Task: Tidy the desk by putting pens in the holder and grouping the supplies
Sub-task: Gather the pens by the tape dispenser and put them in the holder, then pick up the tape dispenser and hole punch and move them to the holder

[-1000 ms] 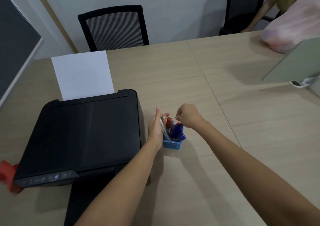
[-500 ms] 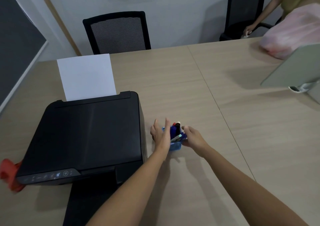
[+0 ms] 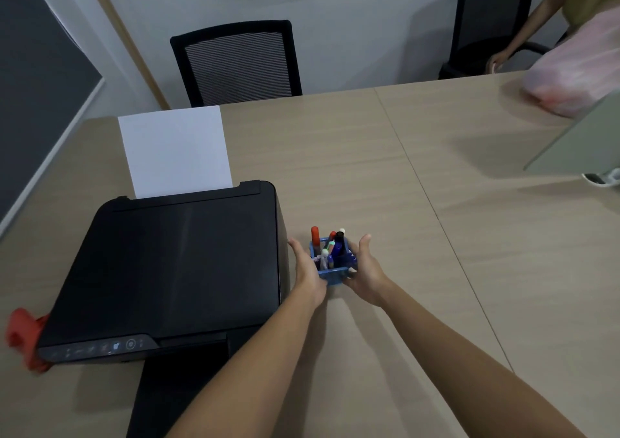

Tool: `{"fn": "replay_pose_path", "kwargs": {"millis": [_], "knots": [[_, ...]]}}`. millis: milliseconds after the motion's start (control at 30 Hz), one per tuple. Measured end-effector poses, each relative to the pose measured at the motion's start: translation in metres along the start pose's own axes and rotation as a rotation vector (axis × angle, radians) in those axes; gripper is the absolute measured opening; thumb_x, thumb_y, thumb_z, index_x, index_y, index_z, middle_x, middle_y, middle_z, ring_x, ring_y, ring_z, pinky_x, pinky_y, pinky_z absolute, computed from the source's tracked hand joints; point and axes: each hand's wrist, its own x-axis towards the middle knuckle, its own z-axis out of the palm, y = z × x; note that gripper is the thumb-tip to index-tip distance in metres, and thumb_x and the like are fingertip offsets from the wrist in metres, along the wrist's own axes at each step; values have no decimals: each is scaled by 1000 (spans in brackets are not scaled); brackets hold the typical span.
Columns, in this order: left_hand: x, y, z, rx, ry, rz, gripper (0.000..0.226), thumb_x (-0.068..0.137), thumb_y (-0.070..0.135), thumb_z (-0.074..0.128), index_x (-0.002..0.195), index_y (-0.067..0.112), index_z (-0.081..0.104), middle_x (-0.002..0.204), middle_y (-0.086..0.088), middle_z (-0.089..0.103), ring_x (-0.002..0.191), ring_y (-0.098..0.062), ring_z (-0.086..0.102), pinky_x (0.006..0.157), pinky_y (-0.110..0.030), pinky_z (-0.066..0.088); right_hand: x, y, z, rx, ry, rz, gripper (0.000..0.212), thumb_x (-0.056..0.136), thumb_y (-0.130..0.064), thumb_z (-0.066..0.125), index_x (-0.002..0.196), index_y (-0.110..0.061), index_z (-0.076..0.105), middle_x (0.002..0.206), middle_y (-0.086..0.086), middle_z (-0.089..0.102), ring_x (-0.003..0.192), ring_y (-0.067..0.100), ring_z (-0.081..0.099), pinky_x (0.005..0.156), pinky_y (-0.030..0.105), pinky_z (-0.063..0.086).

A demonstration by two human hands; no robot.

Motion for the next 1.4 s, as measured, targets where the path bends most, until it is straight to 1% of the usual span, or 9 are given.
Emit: {"fn": "replay_pose_path", "kwargs": {"millis": [133, 267, 533, 700, 800, 867, 933, 1033, 1400], "knots": [[18, 16, 6, 22, 15, -7, 79, 84, 77, 21, 93, 15, 69, 107, -12, 68, 94, -27, 63, 108, -45, 44, 17, -13, 12, 17, -23, -11, 74, 93, -59, 2, 138, -18, 45, 134, 12, 54, 99, 17, 57, 86, 29, 44], [29, 29, 15, 38, 10, -33, 75, 89, 71, 20, 93, 16, 72, 93, -12, 72, 89, -30, 66, 93, -46, 49, 30, -20, 17, 30, -41, -14, 72, 94, -56, -1, 140, -19, 41, 143, 15, 48, 113, 23, 51, 92, 33, 40], [37, 38, 12, 74, 18, -49, 72, 87, 71, 22, 91, 21, 73, 99, -13, 73, 104, -34, 65, 101, -48, 48, 36, -29, 20, -77, 50, 32, 78, 87, -69, 5, 148, -26, 26, 152, 15, 36, 139, 33, 35, 117, 47, 27], [29, 40, 8, 108, -5, -62, 82, 72, 76, 28, 105, 15, 72, 103, -10, 75, 95, -30, 70, 96, -41, 52, 16, -50, 23, -224, 136, -36, 78, 87, -69, 3, 148, -25, 25, 158, 8, 22, 145, 28, 21, 118, 47, 19], [-9, 60, 15, 154, -32, -48, 60, 85, 61, 30, 89, 11, 63, 84, -3, 65, 71, -20, 64, 79, -29, 55, -1, -71, 33, -336, 214, -172, 77, 90, -65, 2, 147, -21, 30, 159, 4, 20, 147, 24, 17, 121, 49, 14], [-51, 84, 15, 220, -77, 20, 51, 94, 54, 29, 82, 12, 55, 80, -2, 56, 80, -20, 60, 77, -30, 51, -14, -83, 51, -370, 226, -266, 76, 92, -62, 3, 146, -18, 32, 158, 4, 22, 146, 23, 19, 120, 49, 15], [-79, 106, 8, 264, -157, 102, 50, 98, 50, 28, 115, 12, 56, 107, -7, 61, 105, -24, 60, 90, -34, 47, -22, -93, 73, -404, 221, -323, 78, 91, -64, 4, 145, -17, 35, 158, 6, 24, 145, 25, 21, 119, 50, 16], [-116, 144, -32, 218, -236, 210, 60, 100, 44, 29, 147, 6, 33, 152, -12, 39, 141, -26, 37, 117, -44, 25, -30, -98, 119, -446, 176, -383, 80, 89, -67, 3, 142, -18, 38, 157, 10, 25, 145, 27, 22, 119, 52, 16], [-156, 229, -347, 69, 209, 460, 54, 101, 40, 31, 142, 7, 42, 143, -9, 51, 134, -23, 46, 112, -38, 30, -53, -15, 375, -611, -178, -379, 81, 88, -69, 9, 141, -15, 40, 155, 10, 29, 142, 29, 27, 119, 48, 20]]}}
